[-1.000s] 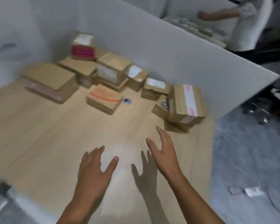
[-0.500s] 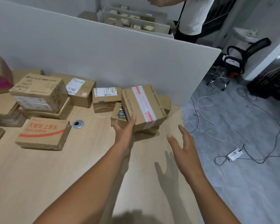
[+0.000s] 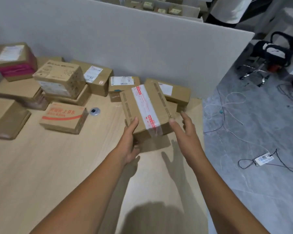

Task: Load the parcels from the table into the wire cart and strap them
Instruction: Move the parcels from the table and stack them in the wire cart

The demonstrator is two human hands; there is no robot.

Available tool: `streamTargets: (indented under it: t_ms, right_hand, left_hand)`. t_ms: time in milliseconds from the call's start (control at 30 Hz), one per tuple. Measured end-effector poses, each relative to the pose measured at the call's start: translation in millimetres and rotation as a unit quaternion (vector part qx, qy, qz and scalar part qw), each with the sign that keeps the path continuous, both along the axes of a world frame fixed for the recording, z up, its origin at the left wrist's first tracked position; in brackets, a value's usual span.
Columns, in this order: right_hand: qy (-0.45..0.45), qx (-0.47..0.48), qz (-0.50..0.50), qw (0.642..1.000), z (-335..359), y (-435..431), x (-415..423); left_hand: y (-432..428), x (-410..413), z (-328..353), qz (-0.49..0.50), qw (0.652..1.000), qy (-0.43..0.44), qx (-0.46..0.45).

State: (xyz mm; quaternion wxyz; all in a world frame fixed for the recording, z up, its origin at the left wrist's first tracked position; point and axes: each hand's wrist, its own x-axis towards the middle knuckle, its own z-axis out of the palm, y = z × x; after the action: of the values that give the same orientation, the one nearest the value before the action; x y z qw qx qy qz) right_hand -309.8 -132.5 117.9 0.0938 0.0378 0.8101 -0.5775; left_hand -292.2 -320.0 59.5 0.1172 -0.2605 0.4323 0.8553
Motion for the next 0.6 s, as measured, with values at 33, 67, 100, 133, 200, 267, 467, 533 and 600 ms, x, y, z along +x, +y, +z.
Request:
streamTargets:
  t_ms: [33,67,100,133,200,267,467,533,600]
  right_hand:
    - [-0.007,-0.017,0.027,0.999,0,-11,11]
    - [-0.016,-0.028,0.055,0.998,-2,-24,25]
    - [-0.027,-0.037,0.083,0.995,-4,-38,40]
    - [-0.043,-0.047,0.111,0.992,-6,-54,57]
    - [-0.071,-0.067,0.169,0.981,-10,-86,93]
    - [-0.092,-0.075,0.237,0.964,-8,-118,130]
    - [-0.138,-0.052,0.473,0.868,16,-250,249]
    - [-0.142,-0.021,0.538,0.831,19,-296,301]
    - [-0.133,0.020,0.595,0.792,18,-337,362]
  left_hand:
    - [-8,28,3,0.006,1.000,-0.002,0.008]
    - [-18,58,5,0.017,1.000,-0.005,0.010]
    - [-28,88,7,0.027,1.000,-0.008,0.005]
    - [-39,117,8,0.041,0.999,-0.013,-0.009]
    - [-63,176,10,0.077,0.996,-0.018,-0.046]
    - [-89,233,14,0.113,0.991,-0.005,-0.071]
    - [-151,425,8,0.350,0.930,0.023,-0.109]
    - [-154,486,-2,0.419,0.898,0.023,-0.134]
    - [-152,545,-14,0.495,0.859,0.012,-0.130]
